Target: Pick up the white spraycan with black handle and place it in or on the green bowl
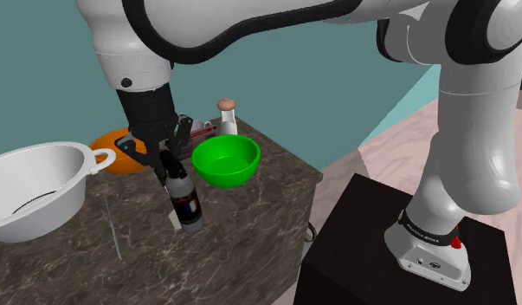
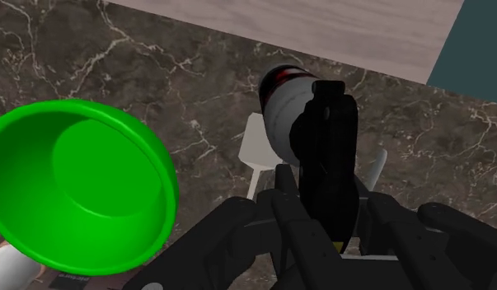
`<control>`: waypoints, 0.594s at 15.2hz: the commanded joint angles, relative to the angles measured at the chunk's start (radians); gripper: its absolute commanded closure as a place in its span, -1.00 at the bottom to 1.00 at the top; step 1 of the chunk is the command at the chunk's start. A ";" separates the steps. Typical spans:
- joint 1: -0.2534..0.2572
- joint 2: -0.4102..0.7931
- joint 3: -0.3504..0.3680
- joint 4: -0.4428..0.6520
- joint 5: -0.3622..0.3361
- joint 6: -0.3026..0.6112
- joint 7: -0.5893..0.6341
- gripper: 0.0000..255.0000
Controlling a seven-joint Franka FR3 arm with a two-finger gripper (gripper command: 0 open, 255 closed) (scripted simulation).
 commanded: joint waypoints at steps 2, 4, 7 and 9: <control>0.006 0.004 0.001 0.048 -0.001 -0.045 -0.003 1.00; 0.013 0.010 0.001 0.085 -0.004 -0.075 -0.003 1.00; 0.025 0.023 0.001 0.144 -0.011 -0.122 -0.003 1.00; 0.034 0.034 0.001 0.188 -0.016 -0.155 -0.003 1.00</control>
